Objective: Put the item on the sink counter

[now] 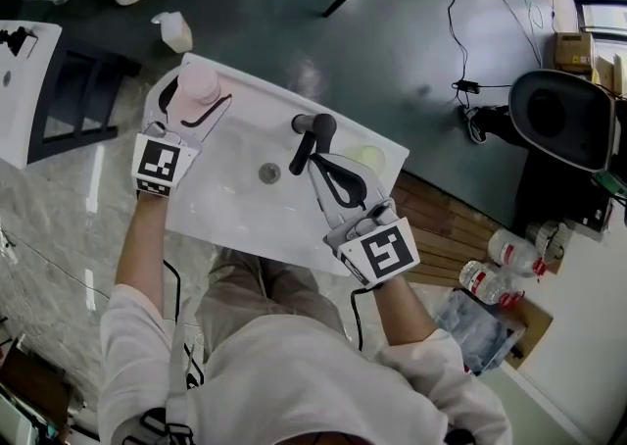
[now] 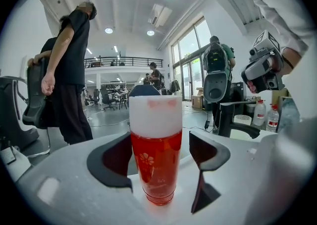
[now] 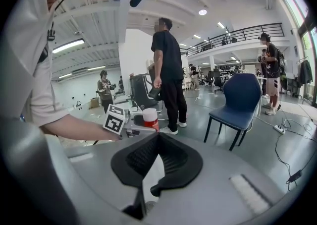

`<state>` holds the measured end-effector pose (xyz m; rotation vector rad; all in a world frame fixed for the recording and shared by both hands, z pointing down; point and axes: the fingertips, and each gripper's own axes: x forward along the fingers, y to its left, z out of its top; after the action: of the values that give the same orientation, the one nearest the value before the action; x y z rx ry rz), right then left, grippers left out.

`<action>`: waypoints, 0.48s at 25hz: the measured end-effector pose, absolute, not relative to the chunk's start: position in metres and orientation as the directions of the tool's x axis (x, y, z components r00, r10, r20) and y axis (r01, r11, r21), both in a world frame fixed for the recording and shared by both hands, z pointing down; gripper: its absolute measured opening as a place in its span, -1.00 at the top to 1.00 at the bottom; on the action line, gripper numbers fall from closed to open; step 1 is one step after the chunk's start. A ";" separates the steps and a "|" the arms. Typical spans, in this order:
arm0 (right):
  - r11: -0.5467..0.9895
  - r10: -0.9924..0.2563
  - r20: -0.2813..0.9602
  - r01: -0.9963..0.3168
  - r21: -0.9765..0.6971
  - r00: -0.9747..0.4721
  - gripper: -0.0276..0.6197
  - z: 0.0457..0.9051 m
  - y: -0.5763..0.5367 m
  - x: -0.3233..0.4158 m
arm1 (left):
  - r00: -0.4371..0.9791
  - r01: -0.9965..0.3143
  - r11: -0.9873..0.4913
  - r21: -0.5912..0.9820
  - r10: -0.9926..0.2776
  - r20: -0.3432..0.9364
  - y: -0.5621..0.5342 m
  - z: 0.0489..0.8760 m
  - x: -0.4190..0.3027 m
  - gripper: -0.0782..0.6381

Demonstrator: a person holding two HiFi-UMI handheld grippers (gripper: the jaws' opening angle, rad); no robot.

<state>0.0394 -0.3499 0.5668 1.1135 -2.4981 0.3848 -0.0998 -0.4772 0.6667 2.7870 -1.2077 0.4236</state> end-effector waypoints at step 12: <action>0.678 -0.660 0.386 -0.733 -0.065 -0.645 0.90 0.529 -0.336 0.033 | 0.609 -0.758 -0.648 -0.072 -0.743 0.279 -0.453 0.624 -0.125 -0.22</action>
<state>0.0325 -0.3362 0.5290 1.1000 -2.5614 0.3074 -0.1251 -0.4530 0.6236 2.7695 -1.2930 0.4425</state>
